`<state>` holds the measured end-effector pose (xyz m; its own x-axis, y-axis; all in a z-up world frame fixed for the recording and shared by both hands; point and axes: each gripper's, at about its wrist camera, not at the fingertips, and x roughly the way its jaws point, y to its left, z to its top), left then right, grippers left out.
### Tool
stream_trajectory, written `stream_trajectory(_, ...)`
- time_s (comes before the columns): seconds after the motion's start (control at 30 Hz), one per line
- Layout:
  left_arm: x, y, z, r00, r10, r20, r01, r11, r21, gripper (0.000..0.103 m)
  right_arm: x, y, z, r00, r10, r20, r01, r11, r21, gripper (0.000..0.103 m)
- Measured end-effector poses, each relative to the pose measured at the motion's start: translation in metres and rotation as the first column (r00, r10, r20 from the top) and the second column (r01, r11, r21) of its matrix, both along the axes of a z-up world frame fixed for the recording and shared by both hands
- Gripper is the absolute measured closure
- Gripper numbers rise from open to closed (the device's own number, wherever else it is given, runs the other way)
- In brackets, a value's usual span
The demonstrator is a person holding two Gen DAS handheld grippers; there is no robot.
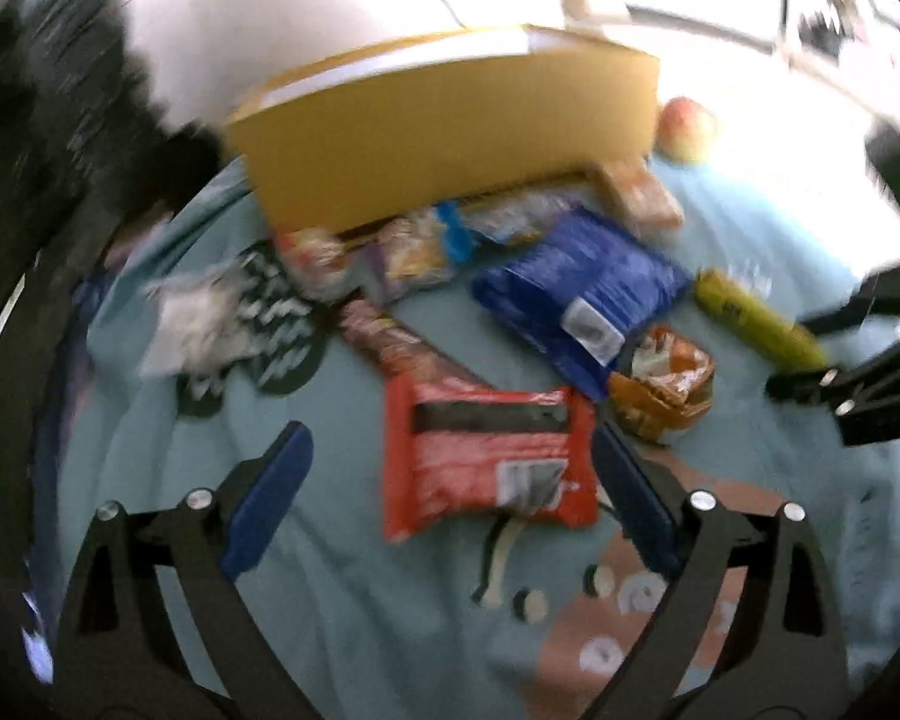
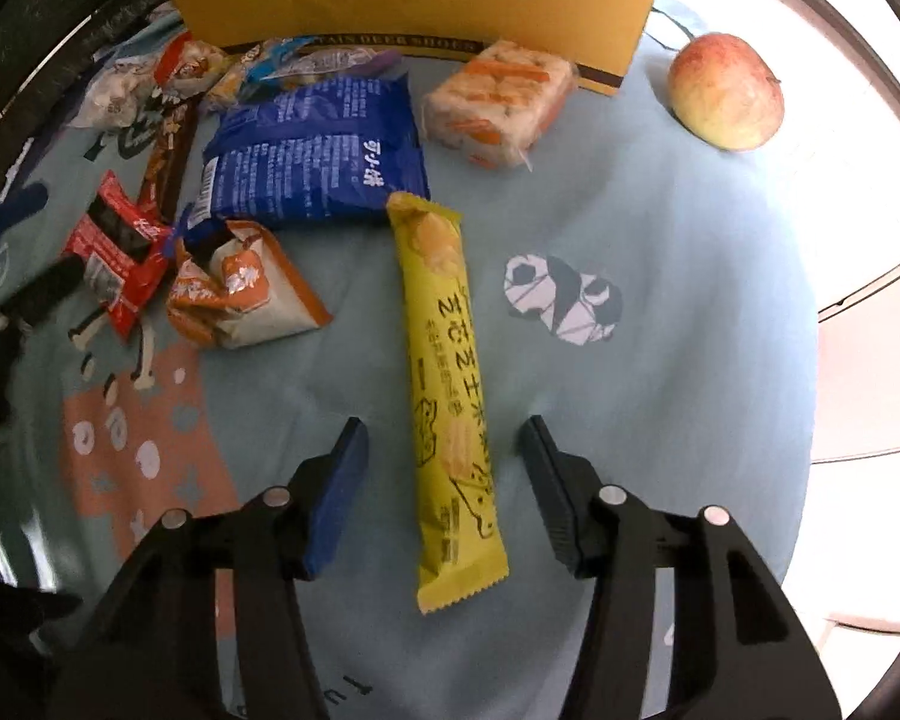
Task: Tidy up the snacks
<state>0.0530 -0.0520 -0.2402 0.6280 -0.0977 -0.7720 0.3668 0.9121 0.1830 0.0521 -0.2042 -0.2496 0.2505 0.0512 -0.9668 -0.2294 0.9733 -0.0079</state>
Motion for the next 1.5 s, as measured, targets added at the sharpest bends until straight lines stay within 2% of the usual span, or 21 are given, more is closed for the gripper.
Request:
stream_trajectory(0.07,0.006,-0.011,-0.011,0.999,-0.021,-0.027,0.022,0.999,0.039,0.008,0.006,0.007,0.000,1.000,-0.007,-0.007,0.007,1.000,0.006,0.048)
stream_trajectory(0.1,0.010,-0.015,-0.018,0.998,-0.033,-0.056,0.036,0.998,0.058,0.022,0.007,0.006,-0.001,1.000,-0.012,-0.009,0.012,1.000,0.012,0.051)
stream_trajectory(0.13,0.012,-0.016,-0.025,0.994,-0.051,-0.097,0.055,0.997,0.049,0.044,0.008,0.005,0.000,1.000,-0.019,-0.006,0.019,1.000,0.019,0.067)
stream_trajectory(0.17,0.011,-0.014,-0.023,0.993,-0.055,-0.104,0.057,0.998,0.017,0.052,0.008,0.001,0.001,1.000,-0.030,-0.008,0.031,0.999,0.045,0.085)
stream_trajectory(0.2,0.010,-0.011,-0.021,0.992,-0.056,-0.117,0.055,0.998,-0.007,0.053,0.008,-0.005,0.001,0.998,-0.048,-0.030,0.050,0.994,0.098,0.084)
stream_trajectory(0.3,0.003,0.007,-0.006,0.989,-0.051,-0.137,0.030,0.988,-0.152,0.053,0.002,-0.015,0.003,0.998,-0.060,-0.027,0.063,0.988,0.141,0.084)
stream_trajectory(0.37,-0.001,0.026,0.002,0.988,-0.035,-0.152,-0.004,0.969,-0.248,0.053,-0.002,-0.019,0.007,0.997,-0.068,-0.026,0.071,0.981,0.178,0.084)
stream_trajectory(0.5,-0.005,0.043,0.020,0.991,-0.001,-0.137,-0.043,0.947,-0.318,0.053,-0.011,-0.016,0.019,0.998,-0.068,-0.018,0.071,0.975,0.212,0.084)
stream_trajectory(0.83,-0.011,0.035,0.041,0.995,-0.034,-0.094,0.001,0.945,-0.327,0.053,-0.015,-0.021,0.063,0.995,-0.091,0.030,0.080,0.961,0.266,0.084)
stream_trajectory(1.1,0.003,0.033,0.067,0.999,-0.015,-0.040,0.000,0.936,-0.353,0.053,0.004,-0.025,0.094,0.988,-0.130,0.080,0.096,0.937,0.335,0.083)
stream_trajectory(1.3,0.047,0.030,0.098,0.999,0.050,0.005,-0.045,0.921,-0.388,0.053,0.050,-0.026,0.139,0.975,-0.129,0.179,0.060,0.936,0.346,0.083)
stream_trajectory(1.5,0.116,0.017,0.150,0.992,0.091,0.090,-0.047,0.914,-0.403,0.052,0.119,-0.027,0.194,0.952,-0.123,0.281,0.023,0.943,0.333,0.083)
